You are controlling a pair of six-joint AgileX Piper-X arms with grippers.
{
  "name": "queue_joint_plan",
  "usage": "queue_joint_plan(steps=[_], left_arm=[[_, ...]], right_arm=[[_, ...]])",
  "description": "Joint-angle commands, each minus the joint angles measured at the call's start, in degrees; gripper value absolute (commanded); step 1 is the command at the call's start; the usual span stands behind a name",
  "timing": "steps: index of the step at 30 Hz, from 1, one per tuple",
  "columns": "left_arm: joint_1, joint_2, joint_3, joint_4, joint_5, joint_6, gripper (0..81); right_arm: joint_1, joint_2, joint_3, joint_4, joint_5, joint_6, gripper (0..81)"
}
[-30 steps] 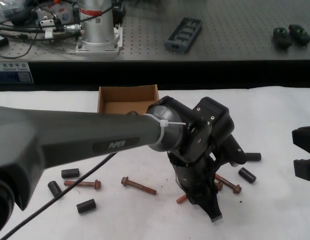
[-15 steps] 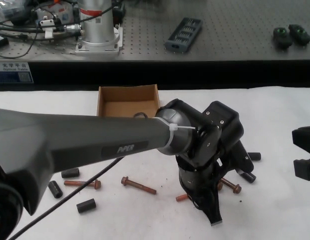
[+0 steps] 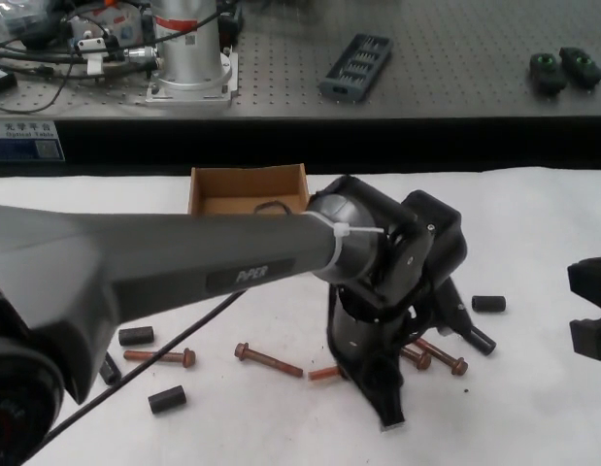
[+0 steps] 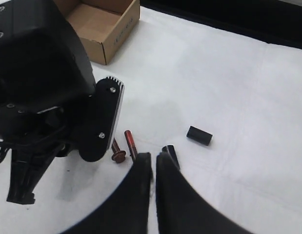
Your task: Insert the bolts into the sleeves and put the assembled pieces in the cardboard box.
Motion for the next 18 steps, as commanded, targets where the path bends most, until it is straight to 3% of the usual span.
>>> queue_joint_plan(steps=[1, 5, 11, 16, 18], left_arm=[[1.5, -0.9, -0.4, 7.6, 3.4, -1.8, 0.6], [5.4, -8.5, 1.0, 1.4, 15.9, -10.8, 0.6], [11.3, -22.9, 7.6, -11.3, 16.9, -20.6, 0.6], [16.1, -36.7, 18.5, -21.7, 21.5, -29.9, 0.6], [18.0, -41.8, 23.7, -26.6, 23.0, -35.9, 0.6]], right_arm=[[-0.4, 1.9, -0.1, 0.6, 1.2, -0.4, 4.3], [-0.6, 6.0, -0.1, 1.3, 3.2, -3.2, 4.3], [-4.8, 15.7, -3.8, 2.3, -0.6, -2.8, 4.3], [-5.6, 30.0, -14.4, 5.3, -1.7, -4.4, 1.3], [-5.2, 35.5, -19.1, 8.1, -1.4, -4.9, 10.1]])
